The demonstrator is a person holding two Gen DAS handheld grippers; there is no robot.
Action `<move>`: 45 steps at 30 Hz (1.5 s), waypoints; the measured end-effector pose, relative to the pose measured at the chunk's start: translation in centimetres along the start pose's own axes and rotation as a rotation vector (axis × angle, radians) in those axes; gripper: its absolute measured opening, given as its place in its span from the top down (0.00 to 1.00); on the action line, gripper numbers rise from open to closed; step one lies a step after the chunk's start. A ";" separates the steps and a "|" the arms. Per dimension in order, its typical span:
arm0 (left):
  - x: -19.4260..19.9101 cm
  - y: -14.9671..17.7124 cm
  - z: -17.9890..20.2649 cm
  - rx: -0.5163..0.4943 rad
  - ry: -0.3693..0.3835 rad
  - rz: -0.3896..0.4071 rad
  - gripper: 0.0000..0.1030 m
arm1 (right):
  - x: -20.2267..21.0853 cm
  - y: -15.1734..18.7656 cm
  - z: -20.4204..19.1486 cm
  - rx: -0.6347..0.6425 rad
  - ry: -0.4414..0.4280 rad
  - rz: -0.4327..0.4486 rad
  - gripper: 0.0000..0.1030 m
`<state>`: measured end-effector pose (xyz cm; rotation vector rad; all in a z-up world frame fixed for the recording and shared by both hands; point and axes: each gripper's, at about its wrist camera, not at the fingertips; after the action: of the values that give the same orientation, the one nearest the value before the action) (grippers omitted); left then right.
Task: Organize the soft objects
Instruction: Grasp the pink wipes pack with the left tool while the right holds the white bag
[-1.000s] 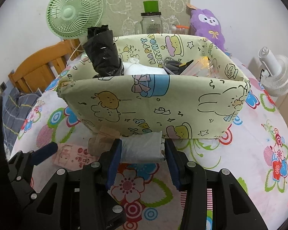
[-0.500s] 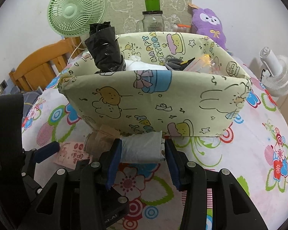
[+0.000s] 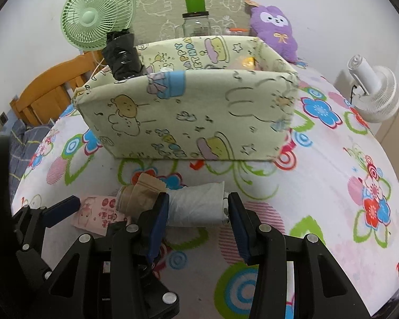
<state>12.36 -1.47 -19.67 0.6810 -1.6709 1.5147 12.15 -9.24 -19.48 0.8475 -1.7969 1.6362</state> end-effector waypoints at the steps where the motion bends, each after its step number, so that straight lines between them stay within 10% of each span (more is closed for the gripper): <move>1: 0.2 0.3 0.3 -0.005 -0.002 0.001 0.00 | 0.1 0.1 0.1 -0.003 0.000 0.000 0.53; 29: 2.1 2.6 0.5 -0.058 -0.110 0.041 0.00 | 2.7 1.7 1.0 -0.042 -0.010 0.044 0.53; 45: 1.2 2.4 1.0 0.012 0.022 0.004 0.00 | 1.6 1.4 1.6 -0.050 0.002 0.025 0.53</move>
<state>9.52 -2.00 -20.03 0.6649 -1.6489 1.5306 10.12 -10.84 -19.32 0.8040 -1.8462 1.5998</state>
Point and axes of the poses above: each gripper's, at about its wrist camera, not at the fingertips, and x roughly against the way its jaws point, z to its right, y to its underside, and after that the axes turned 1 degree about x, right-handed
